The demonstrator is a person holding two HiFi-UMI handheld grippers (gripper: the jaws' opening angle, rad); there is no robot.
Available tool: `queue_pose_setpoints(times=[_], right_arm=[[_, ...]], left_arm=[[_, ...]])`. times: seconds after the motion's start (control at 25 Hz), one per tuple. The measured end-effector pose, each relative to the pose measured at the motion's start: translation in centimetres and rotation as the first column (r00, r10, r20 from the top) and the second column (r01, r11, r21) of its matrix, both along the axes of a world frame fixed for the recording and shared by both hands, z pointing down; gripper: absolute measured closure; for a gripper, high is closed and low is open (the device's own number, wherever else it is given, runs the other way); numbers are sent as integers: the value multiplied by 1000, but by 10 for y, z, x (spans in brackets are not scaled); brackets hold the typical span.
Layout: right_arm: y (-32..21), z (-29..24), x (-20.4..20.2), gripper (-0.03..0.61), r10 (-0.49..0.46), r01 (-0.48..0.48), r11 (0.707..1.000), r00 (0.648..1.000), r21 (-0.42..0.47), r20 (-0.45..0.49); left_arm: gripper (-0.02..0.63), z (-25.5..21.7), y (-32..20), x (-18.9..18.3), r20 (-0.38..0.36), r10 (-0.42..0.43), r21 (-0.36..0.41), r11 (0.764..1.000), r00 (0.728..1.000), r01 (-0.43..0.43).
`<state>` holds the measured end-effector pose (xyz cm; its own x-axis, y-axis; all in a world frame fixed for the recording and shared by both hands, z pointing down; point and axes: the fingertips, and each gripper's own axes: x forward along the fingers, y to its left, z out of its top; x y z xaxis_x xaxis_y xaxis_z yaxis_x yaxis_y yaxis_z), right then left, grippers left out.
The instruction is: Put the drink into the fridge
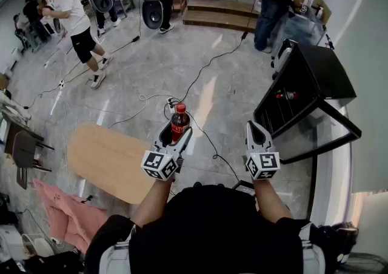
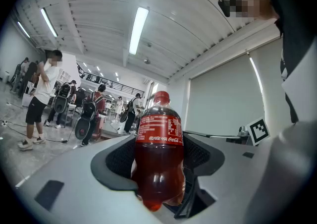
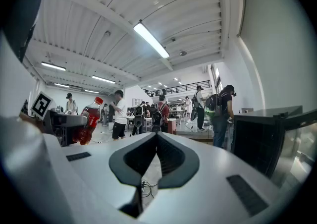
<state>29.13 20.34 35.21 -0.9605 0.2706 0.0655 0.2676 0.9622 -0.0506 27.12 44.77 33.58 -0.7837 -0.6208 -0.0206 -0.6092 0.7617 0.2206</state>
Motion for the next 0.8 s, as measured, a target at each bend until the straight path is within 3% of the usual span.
queue_pose_setpoints(times=[0.16, 0.36, 0.64, 0.8], right_arm=[[0, -1, -2, 557, 1, -1, 1000, 1000, -6, 10], [-6, 0, 1, 557, -5, 5, 1000, 1000, -21, 15], [-18, 0, -4, 557, -16, 16, 1000, 999, -16, 28], [-23, 2, -4, 557, -22, 23, 999, 999, -24, 25]], left_arm=[[302, 1, 0, -5, 1, 6, -7, 1000, 1000, -6], [302, -5, -4, -5, 1, 29, 107, 994, 1000, -29], [302, -6, -15, -12, 9, 8, 66, 998, 1000, -9], [302, -7, -19, -11, 4, 10, 97, 995, 1000, -11]])
